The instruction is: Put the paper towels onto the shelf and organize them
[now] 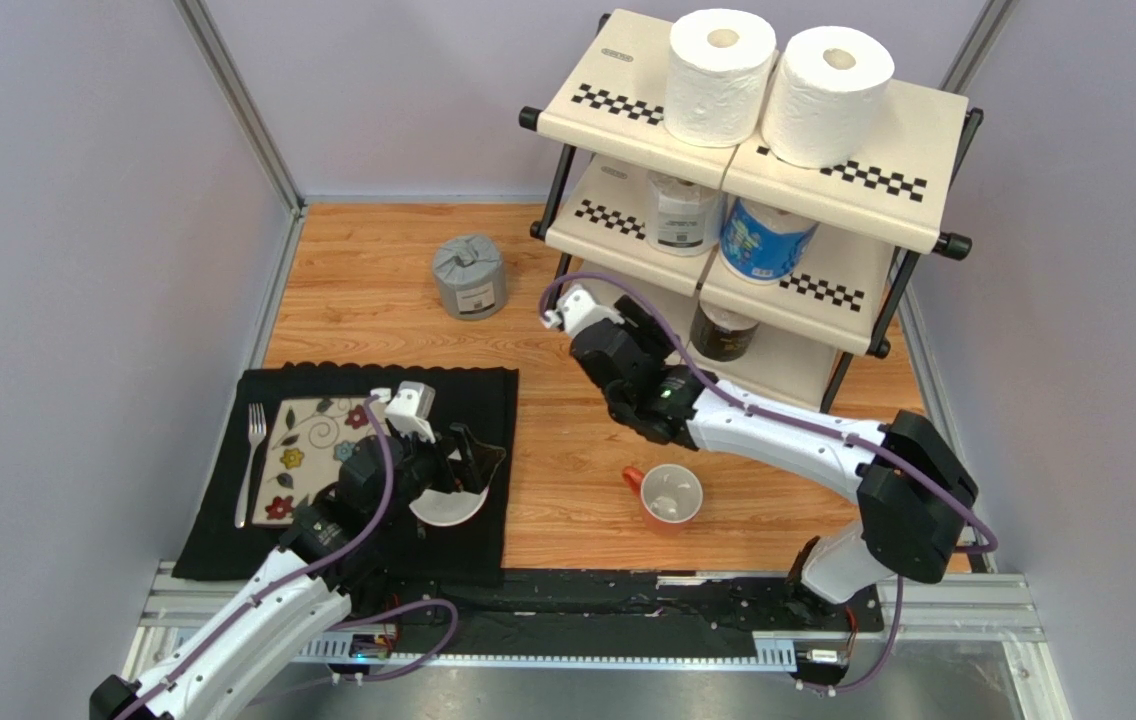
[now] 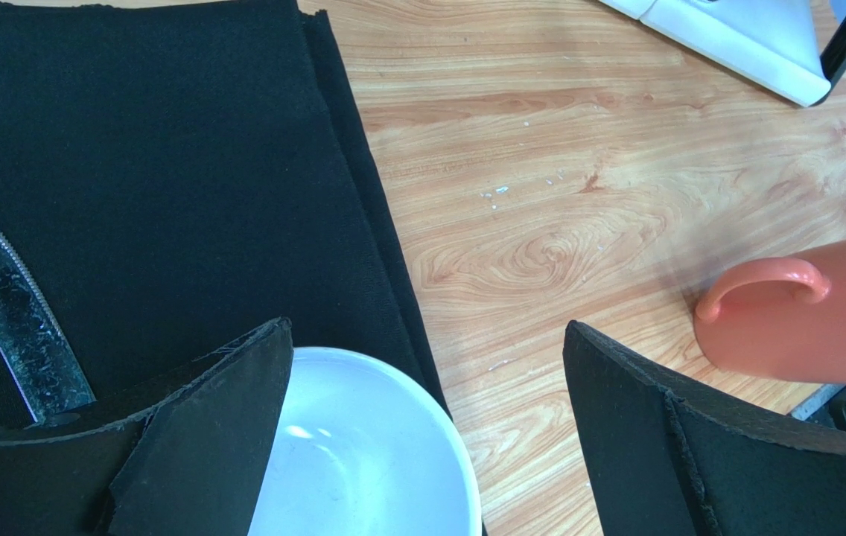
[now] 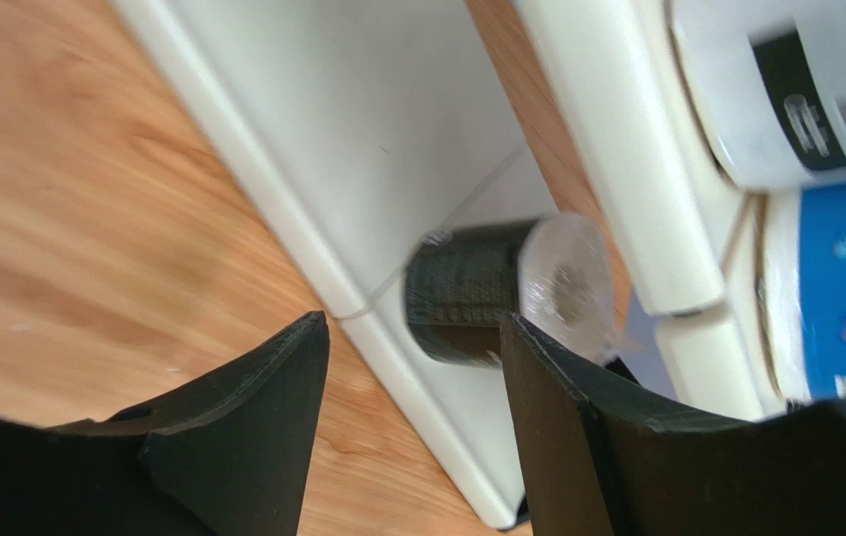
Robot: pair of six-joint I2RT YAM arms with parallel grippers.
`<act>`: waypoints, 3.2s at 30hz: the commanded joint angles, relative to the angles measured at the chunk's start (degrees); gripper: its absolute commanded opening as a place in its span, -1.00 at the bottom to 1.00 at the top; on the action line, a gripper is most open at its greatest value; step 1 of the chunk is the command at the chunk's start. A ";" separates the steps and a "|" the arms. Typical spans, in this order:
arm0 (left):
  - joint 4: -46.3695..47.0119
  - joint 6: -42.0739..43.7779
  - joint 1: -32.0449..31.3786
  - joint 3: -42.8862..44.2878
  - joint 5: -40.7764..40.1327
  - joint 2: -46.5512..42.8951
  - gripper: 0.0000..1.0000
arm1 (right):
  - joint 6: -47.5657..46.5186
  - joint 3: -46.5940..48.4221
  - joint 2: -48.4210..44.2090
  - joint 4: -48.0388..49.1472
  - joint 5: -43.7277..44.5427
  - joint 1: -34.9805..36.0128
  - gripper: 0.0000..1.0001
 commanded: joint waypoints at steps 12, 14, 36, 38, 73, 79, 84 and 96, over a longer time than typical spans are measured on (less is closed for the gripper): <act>-15.04 -3.17 0.29 2.48 -11.22 -15.64 0.98 | 2.78 41.12 21.89 -13.56 -24.41 7.78 0.29; -17.15 -3.52 0.29 3.00 -12.97 -16.88 0.98 | 3.05 49.07 28.83 -16.22 -29.43 6.29 0.29; -17.16 -1.59 0.29 4.50 -15.00 -15.48 0.98 | 2.77 78.56 56.28 -8.07 -32.78 0.83 0.55; -16.63 -1.32 0.29 4.59 -15.62 -15.22 0.98 | 4.01 75.58 53.48 -5.78 -32.17 1.01 0.54; 20.19 2.11 27.71 53.00 14.33 61.05 0.97 | 33.11 -2.22 -40.31 -12.36 -12.92 6.28 0.57; 16.07 3.60 27.89 60.84 14.97 71.70 0.93 | 32.58 -4.24 -43.12 -13.15 -11.95 6.28 0.58; 13.52 4.65 27.89 57.16 9.18 72.06 0.90 | 31.88 -5.30 -43.65 -12.45 -11.77 6.28 0.58; 13.25 6.15 27.89 56.62 5.13 76.63 0.90 | 30.91 -6.18 -43.48 -12.09 -11.69 6.28 0.59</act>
